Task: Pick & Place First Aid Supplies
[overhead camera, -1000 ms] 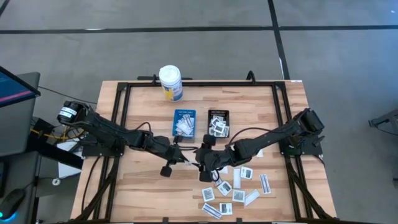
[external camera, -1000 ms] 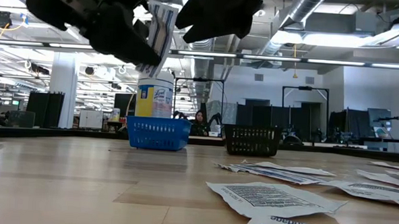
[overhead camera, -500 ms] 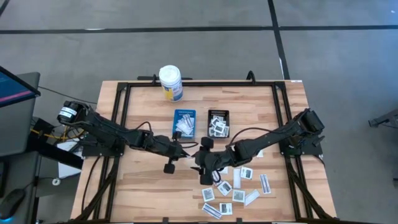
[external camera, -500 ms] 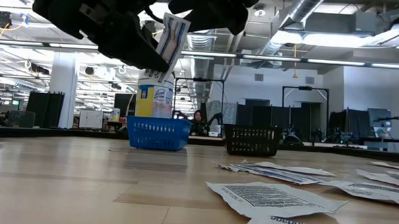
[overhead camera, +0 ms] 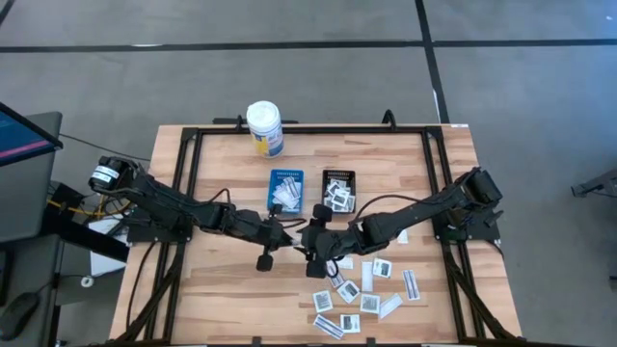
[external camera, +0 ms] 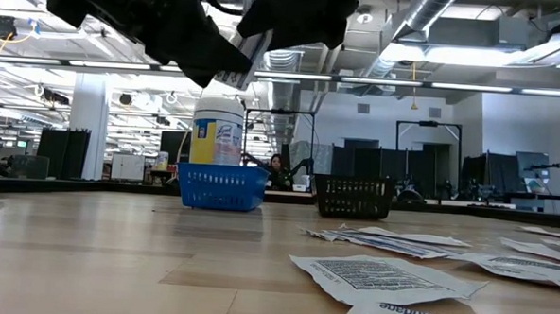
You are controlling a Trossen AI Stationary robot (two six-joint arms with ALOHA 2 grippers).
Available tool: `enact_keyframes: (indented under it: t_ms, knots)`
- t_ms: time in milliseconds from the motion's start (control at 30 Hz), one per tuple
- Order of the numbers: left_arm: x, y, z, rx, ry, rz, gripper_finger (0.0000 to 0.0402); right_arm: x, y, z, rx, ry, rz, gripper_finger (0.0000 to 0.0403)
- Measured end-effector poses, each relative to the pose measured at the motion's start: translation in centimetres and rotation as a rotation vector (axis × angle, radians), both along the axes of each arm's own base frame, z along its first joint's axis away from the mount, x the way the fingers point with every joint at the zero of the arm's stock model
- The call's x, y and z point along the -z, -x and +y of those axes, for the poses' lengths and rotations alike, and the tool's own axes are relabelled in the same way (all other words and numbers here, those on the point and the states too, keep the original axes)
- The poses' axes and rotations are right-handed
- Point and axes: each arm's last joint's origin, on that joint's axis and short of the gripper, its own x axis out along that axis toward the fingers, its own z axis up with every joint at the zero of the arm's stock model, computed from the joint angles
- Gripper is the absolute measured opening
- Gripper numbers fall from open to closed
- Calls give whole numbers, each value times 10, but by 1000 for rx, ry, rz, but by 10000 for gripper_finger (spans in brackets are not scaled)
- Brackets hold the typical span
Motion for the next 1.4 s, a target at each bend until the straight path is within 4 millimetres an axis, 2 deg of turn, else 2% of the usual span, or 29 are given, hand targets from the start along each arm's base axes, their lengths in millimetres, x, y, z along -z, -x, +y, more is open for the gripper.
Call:
enact_keyframes:
  t_ms: [400, 700, 867, 1167, 1267, 1400]
  knots:
    - [0, 0, -1, 19, -5, 3, 6, 0, 1, 2, -18, 18, 9, 118]
    - [1, 0, 0, 2, -10, 10, 6, -1, -1, -2, -10, 18, -3, 7]
    - [4, 0, 4, -14, -20, 46, 7, -5, 3, 1, -12, 25, -4, 16]
    - [8, -1, 13, -71, -17, 82, 7, -21, 20, 8, 15, 83, -5, 4]
    - [9, -1, 18, -203, -25, 88, 6, -22, 25, 13, 7, 87, 6, 3]
    - [13, 0, 34, -453, -54, 113, 9, -20, 26, 17, -5, 92, 16, 2]
